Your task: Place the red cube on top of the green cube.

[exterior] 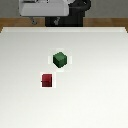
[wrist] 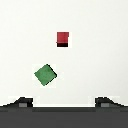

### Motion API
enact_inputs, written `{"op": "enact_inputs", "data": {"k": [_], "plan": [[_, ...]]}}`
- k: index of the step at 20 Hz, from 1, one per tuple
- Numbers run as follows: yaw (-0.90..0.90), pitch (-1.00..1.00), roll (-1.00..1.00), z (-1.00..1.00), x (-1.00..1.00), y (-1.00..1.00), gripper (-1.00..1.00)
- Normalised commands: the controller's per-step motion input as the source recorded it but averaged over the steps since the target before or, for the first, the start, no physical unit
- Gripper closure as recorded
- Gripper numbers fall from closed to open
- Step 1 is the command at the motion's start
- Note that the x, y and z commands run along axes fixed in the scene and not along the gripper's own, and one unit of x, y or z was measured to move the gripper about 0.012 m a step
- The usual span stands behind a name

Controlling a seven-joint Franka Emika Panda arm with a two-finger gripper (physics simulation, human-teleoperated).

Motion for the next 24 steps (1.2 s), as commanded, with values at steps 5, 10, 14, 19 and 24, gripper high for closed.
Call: {"op": "enact_inputs", "data": {"k": [5, 10, 14, 19, 24], "plan": [[0.00, 0.00, 0.00, 0.00, 1.00, 0.00, -1.00], [0.00, 0.00, 0.00, 0.00, 1.00, 0.00, -1.00], [0.00, 0.00, 0.00, 0.00, 0.25, 0.25, -1.00], [0.00, 0.00, 0.00, 0.00, 0.20, 0.00, -1.00], [0.00, 0.00, 0.00, -0.40, 0.00, 0.00, -1.00]]}}
